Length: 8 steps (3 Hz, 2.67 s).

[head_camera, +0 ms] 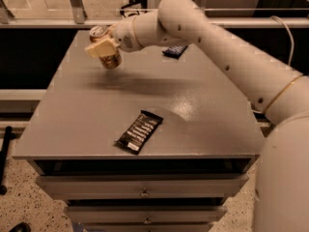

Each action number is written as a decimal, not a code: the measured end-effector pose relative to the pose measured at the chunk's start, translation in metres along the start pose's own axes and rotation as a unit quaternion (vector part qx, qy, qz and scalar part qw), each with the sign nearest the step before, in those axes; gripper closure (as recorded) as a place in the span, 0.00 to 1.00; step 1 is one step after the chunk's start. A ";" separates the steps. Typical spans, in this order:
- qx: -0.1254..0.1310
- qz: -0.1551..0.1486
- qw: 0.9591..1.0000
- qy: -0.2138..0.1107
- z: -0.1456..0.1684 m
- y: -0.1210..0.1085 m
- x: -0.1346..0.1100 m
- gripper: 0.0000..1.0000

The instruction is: Move orange can near rxbar chocolate

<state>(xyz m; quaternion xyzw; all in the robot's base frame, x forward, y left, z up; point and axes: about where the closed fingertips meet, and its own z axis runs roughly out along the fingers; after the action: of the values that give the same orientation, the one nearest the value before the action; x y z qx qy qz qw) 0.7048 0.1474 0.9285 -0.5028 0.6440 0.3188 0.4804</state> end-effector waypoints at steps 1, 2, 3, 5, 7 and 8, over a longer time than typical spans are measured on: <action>0.045 0.010 0.999 0.012 -0.072 0.007 0.005 1.00; 0.079 0.036 0.996 0.028 -0.130 0.030 0.027 1.00; 0.097 0.062 0.993 0.035 -0.169 0.056 0.057 1.00; 0.085 0.090 0.992 0.024 -0.187 0.090 0.087 0.84; 0.066 0.106 0.992 0.005 -0.183 0.107 0.099 0.37; 0.060 0.114 0.992 0.002 -0.186 0.116 0.103 0.14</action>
Offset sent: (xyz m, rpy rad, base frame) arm -0.1245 -0.1940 -0.0038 -0.0702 0.0931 -0.2978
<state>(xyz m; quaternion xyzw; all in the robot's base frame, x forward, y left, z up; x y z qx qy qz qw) 0.5353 -0.0199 0.8857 -0.3971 0.7160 0.3312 0.4690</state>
